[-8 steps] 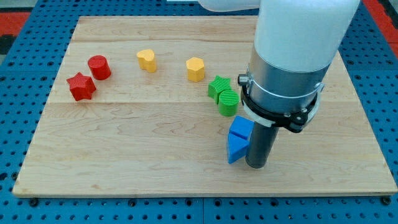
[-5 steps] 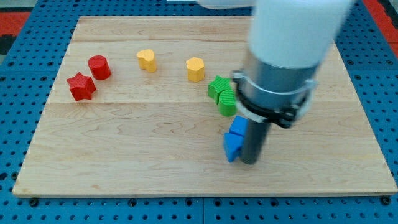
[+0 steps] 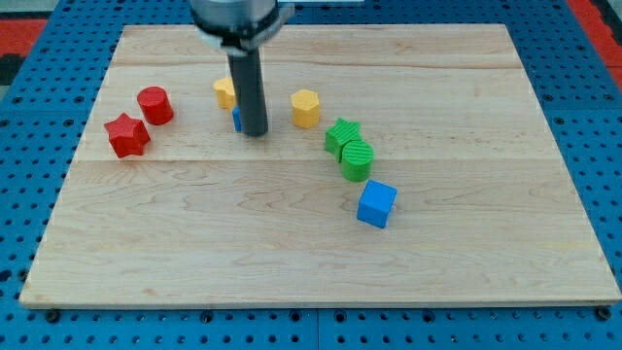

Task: Slide the blue triangle to the yellow hexagon

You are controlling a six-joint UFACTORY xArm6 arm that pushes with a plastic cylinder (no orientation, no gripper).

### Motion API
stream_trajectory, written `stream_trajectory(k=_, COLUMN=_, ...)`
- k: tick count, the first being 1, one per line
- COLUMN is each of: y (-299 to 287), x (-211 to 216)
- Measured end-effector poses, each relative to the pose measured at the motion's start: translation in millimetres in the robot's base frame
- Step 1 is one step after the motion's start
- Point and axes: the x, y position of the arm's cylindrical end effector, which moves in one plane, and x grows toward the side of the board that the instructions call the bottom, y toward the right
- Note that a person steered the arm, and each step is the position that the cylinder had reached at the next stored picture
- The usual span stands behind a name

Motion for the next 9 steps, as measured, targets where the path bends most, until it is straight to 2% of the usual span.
stream_trajectory(k=1, y=0, x=9)
stream_trajectory(k=2, y=-8, x=-39)
stream_trajectory(k=3, y=43, x=-85)
stream_trajectory(k=4, y=127, x=-128)
stream_trajectory(k=5, y=56, x=-172)
stream_trajectory(k=6, y=-45, x=-156)
stream_trajectory(k=7, y=-14, x=-98)
stream_trajectory(k=8, y=18, x=-86)
stream_trajectory(k=9, y=-3, x=-112)
